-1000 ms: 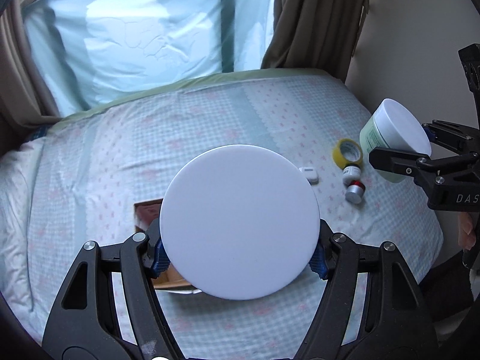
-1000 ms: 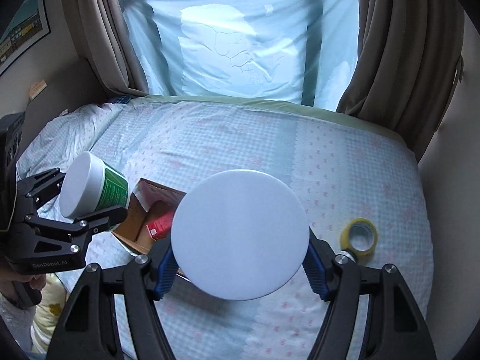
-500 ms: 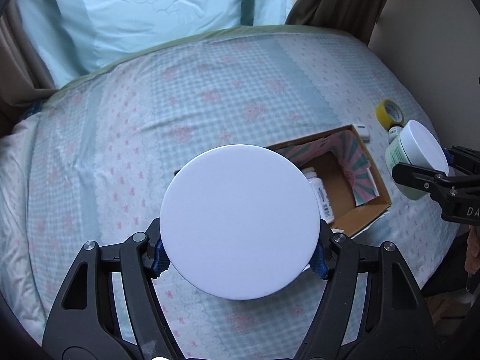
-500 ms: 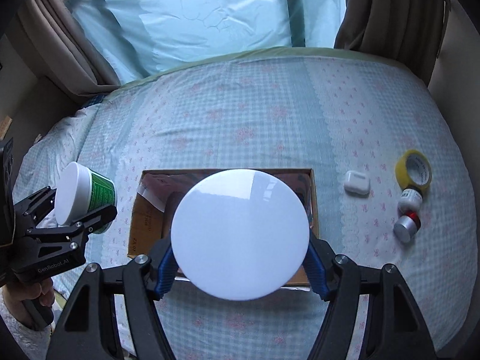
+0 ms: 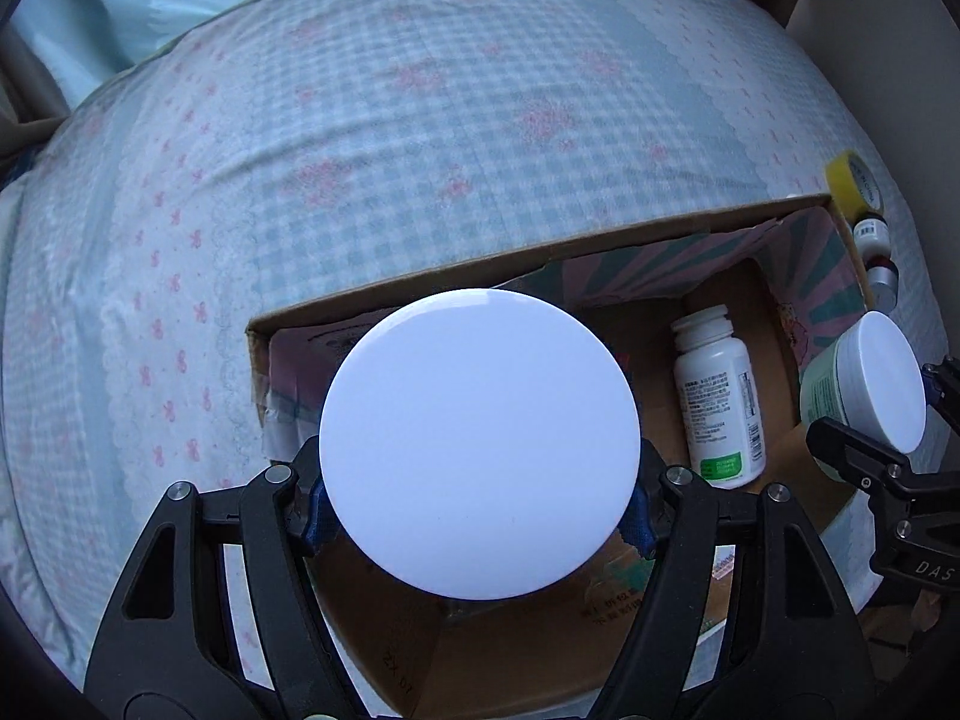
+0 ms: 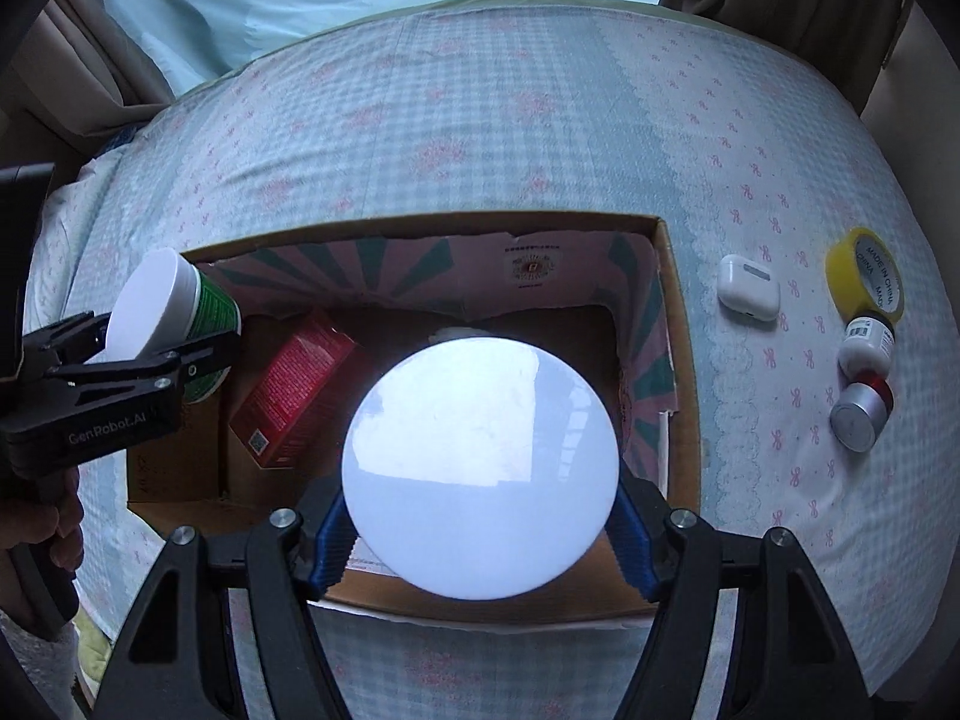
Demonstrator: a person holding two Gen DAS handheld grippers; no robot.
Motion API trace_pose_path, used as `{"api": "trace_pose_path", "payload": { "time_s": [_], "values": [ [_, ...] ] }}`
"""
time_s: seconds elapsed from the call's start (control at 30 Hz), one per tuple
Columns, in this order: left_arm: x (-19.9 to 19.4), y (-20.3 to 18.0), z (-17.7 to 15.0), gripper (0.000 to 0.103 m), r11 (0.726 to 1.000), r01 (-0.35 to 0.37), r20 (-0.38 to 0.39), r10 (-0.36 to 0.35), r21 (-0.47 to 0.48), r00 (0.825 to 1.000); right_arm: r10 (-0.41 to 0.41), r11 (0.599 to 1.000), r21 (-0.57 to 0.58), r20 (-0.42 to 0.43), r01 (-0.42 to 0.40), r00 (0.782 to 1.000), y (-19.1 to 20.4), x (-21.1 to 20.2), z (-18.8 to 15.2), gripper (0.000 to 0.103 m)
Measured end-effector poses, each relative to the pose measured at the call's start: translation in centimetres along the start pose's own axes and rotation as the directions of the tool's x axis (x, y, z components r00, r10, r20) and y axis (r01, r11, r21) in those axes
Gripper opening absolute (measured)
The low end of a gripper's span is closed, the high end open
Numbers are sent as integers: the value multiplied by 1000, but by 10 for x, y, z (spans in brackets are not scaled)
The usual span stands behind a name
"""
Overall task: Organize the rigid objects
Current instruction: 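Carry the left tool's jar over the box while the right tool carries its jar there, then lower both jars into the box and open both tools, then move both tools from the box toward the tape roll and jars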
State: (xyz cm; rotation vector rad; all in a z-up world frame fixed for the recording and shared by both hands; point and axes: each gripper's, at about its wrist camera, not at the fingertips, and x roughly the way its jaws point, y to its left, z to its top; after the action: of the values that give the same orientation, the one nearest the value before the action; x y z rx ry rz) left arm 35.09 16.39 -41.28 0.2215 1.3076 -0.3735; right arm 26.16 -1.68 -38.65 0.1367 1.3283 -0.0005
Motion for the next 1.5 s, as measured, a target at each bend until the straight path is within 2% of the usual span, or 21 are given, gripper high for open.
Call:
{"api": "trace_pose_path", "payload": {
  "time_s": [0.13,0.27,0.3,0.33,0.37,0.4,0.43,0.5,0.63,1.0,1.27,1.5],
  "values": [
    [5,-5,6,68,999,-27,-20,28,45,999,6,1000,-14,-15,-7,1000,0,7,2,67],
    [4,-10,13,69,996,-7,-29,10,86,1000,-2,998,-59,-44,-1,999,5,14,8,67],
    [2,-11,15,78,995,-10,-28,13,95,1000,-8,997,-76,-55,4,998,7,17,9,67],
    [-1,-12,16,103,994,-18,-20,20,107,1000,-26,995,-99,-63,20,998,9,19,10,67],
    [-5,-12,17,103,992,-31,-1,31,119,1000,-53,991,-127,-62,45,997,12,20,10,70],
    [-10,-12,18,103,990,-47,18,45,130,999,-72,986,-155,-43,64,996,14,19,9,91],
    [-14,-11,19,103,989,-59,30,55,136,998,-71,981,-182,-20,66,997,15,16,8,103],
    [-20,-7,20,103,990,-49,40,44,131,998,-52,971,-231,29,57,998,19,6,5,103],
    [-23,-1,15,103,993,-34,24,32,116,999,-90,957,-275,14,90,996,22,2,-2,103],
    [-42,-2,-5,103,997,-12,15,11,75,1000,-84,978,-192,-17,79,996,12,-13,-9,103],
    [-78,-6,-13,103,999,-19,47,17,48,999,-56,988,-141,17,58,998,8,-43,-10,103],
    [-122,-20,-18,103,999,-45,71,44,15,996,-36,990,-133,69,45,997,5,-89,-17,103]
  ]
}}
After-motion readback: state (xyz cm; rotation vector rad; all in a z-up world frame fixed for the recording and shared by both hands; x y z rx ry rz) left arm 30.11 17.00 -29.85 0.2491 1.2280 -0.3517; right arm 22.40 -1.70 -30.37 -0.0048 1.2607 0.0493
